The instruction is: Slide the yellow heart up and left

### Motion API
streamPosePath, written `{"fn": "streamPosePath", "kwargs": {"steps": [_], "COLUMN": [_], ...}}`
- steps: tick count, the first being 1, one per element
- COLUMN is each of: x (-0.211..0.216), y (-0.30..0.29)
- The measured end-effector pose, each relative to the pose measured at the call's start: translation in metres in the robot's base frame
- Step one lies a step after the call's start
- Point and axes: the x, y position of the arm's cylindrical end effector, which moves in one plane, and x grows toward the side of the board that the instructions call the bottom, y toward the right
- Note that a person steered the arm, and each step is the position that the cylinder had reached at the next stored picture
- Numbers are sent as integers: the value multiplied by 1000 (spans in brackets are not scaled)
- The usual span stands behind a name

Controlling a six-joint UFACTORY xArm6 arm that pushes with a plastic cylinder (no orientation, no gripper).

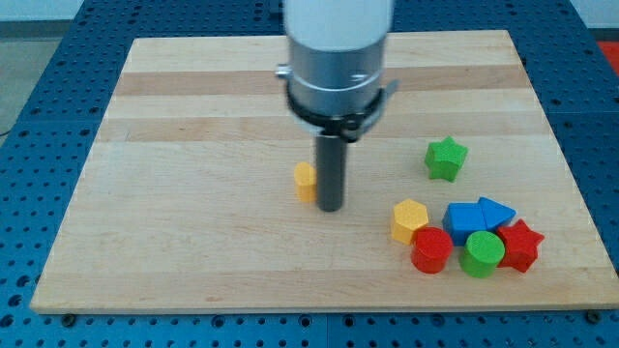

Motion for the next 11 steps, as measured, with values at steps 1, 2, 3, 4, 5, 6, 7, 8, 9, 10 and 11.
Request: {"fn": "streamPosePath", "kwargs": {"steps": [1,2,3,4,5,6,7,8,9,10,11], "x": [-36,-80,-49,-11,-7,-28,-77,-126,-128,-99,-70], "y": [-56,-82,-82,-75,-31,-7,-25,-76,-76,-28,-20]}}
